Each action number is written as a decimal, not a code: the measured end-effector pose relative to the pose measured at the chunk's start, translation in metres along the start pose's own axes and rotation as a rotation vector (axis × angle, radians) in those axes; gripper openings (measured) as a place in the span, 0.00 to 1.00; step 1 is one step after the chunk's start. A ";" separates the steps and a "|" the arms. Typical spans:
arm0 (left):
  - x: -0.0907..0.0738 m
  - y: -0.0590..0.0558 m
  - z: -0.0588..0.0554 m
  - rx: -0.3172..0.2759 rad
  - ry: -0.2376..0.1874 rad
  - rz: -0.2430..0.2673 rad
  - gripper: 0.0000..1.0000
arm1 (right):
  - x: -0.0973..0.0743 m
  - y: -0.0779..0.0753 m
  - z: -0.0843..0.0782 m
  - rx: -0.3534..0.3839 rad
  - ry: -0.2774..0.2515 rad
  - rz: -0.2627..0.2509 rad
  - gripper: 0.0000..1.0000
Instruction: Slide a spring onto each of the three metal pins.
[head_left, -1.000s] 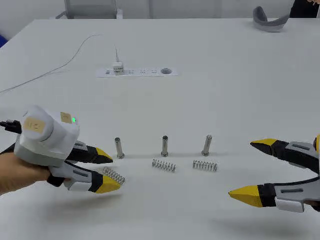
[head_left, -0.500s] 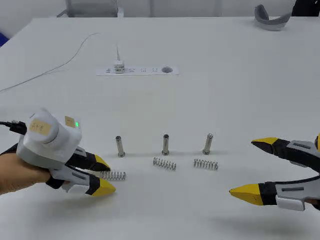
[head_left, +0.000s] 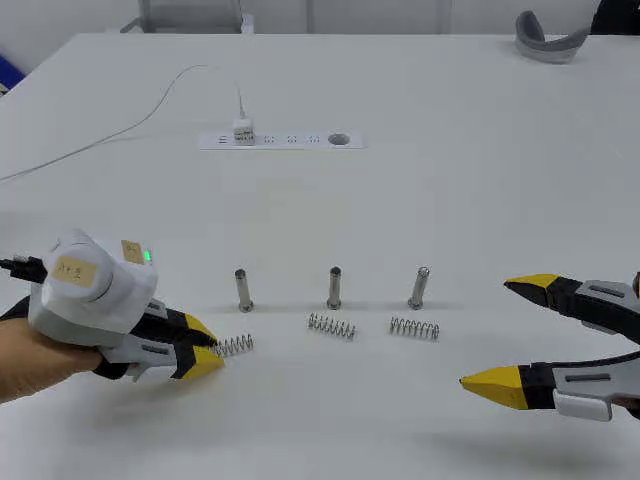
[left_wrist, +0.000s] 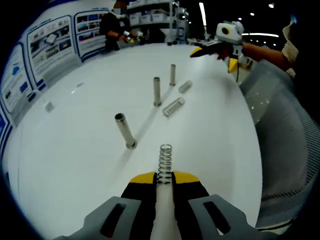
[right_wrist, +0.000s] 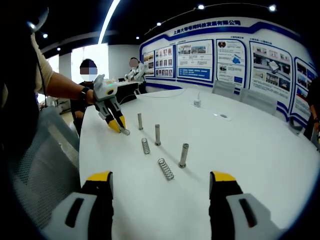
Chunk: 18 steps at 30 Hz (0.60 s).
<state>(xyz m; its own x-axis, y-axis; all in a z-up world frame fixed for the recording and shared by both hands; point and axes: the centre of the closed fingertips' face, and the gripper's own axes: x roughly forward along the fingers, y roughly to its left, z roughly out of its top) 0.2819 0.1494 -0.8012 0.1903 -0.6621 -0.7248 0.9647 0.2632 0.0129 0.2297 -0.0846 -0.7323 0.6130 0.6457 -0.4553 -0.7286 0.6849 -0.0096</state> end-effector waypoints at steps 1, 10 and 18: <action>0.000 0.000 0.000 0.005 -0.002 0.002 0.11 | 0.000 0.000 0.001 -0.002 -0.001 0.000 0.80; 0.000 0.000 -0.001 0.010 -0.009 0.016 0.10 | -0.003 0.004 0.010 -0.044 0.001 0.002 0.77; -0.005 -0.008 0.010 0.021 -0.026 0.009 0.10 | -0.002 0.013 0.011 -0.043 0.048 0.048 0.59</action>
<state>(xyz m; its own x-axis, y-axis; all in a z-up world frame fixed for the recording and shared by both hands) 0.2749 0.1436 -0.7903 0.2035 -0.6781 -0.7063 0.9665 0.2545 0.0341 0.2227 -0.0735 -0.7214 0.5624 0.6601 -0.4980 -0.7700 0.6375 -0.0245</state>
